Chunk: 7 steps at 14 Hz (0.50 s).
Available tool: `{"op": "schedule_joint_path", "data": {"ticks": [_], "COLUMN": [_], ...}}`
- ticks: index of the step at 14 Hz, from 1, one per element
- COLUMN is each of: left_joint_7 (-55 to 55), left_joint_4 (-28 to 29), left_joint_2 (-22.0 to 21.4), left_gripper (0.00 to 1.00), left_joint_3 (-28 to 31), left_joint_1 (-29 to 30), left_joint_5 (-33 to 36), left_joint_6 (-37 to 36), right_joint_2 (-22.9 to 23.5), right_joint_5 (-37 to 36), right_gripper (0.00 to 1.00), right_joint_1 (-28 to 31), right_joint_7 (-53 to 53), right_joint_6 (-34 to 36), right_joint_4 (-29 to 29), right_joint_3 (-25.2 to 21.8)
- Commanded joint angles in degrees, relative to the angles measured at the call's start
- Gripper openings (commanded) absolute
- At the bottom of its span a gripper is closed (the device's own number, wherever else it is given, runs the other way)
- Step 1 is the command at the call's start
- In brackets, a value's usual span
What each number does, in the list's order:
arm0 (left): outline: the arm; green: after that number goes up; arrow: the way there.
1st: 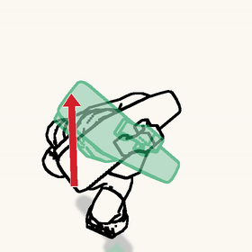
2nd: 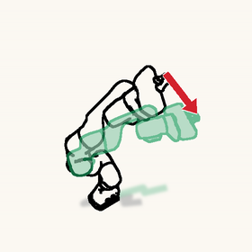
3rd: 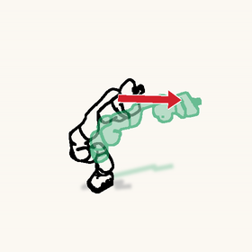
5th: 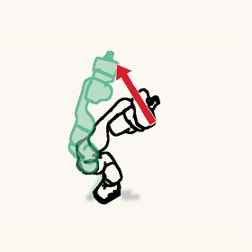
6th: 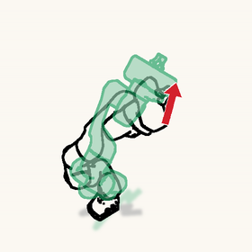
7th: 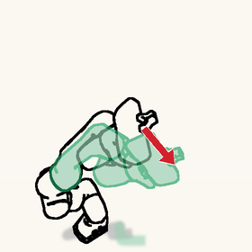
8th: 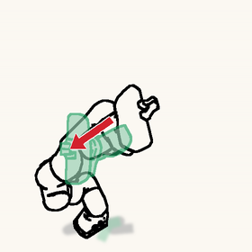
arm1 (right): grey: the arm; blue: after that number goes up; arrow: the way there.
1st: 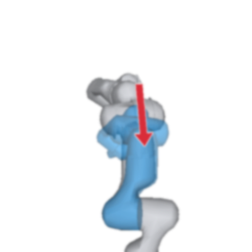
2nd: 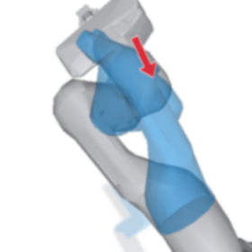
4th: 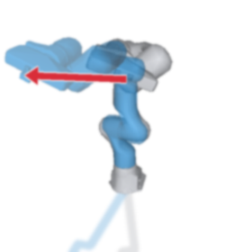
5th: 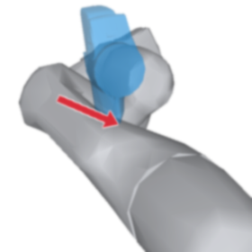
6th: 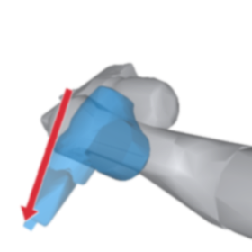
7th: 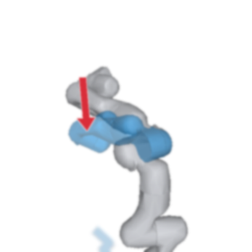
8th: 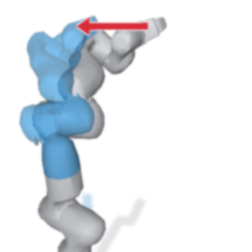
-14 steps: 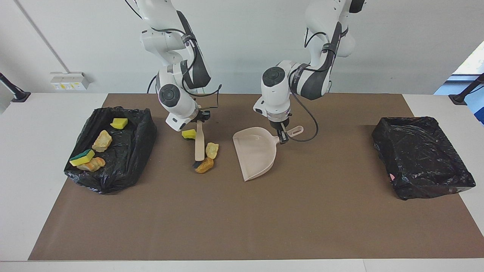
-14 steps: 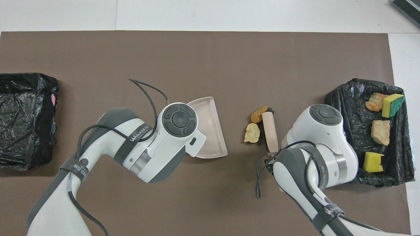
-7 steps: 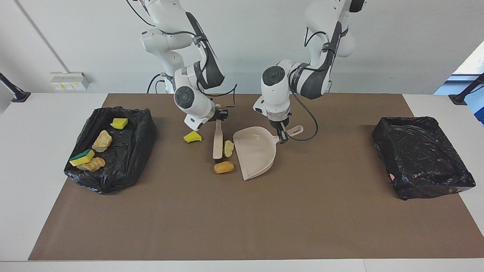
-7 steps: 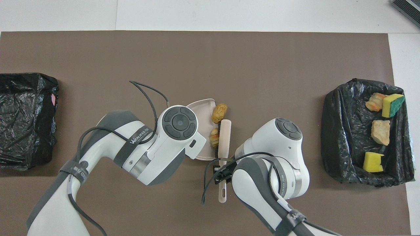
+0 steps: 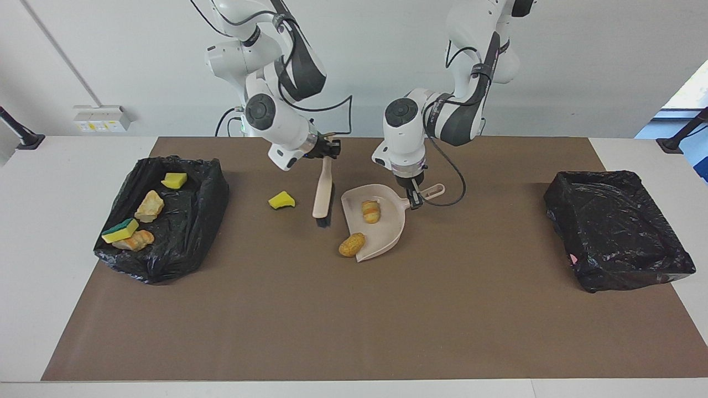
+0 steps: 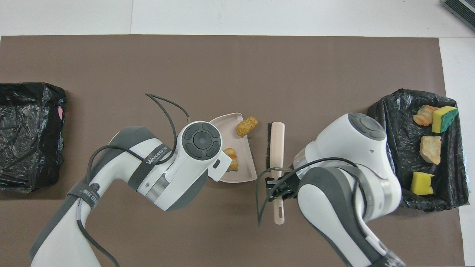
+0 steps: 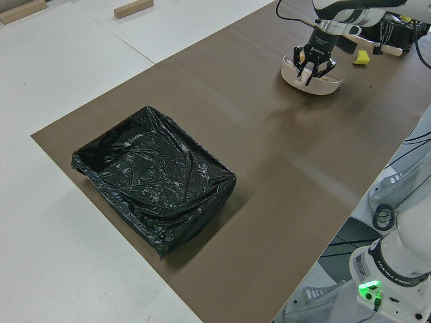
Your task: Sweep and dump trash in bin
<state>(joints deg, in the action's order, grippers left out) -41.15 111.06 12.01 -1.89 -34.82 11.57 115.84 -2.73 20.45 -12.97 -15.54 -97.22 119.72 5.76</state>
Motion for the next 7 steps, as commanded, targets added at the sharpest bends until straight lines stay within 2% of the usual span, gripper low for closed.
{"op": "schedule_joint_path", "data": {"ticks": [1, 3, 7], "left_joint_7": [-0.6, -0.9, -1.0], "left_joint_4": [3.5, 3.6, 4.2], "left_joint_2": [-2.6, -2.6, -2.9], "left_gripper": [0.0, 0.0, 0.0], "left_joint_3": [0.5, 0.4, 0.4], "left_joint_1": [-0.3, -0.3, -0.3], "left_joint_5": [0.7, 0.8, 0.7], "left_joint_6": [1.5, 1.6, 1.8], "right_joint_2": [-6.0, -9.5, -8.7], "right_joint_5": [-12.1, -14.7, -14.9], "right_gripper": [0.0, 0.0, 0.0], "right_joint_1": [2.4, 6.1, 3.7], "right_joint_7": [-3.1, -3.1, -6.9], "right_joint_6": [-0.3, -0.5, -4.1], "right_joint_4": [7.4, 13.7, 20.8], "right_joint_3": [0.7, 1.0, 1.4]}}
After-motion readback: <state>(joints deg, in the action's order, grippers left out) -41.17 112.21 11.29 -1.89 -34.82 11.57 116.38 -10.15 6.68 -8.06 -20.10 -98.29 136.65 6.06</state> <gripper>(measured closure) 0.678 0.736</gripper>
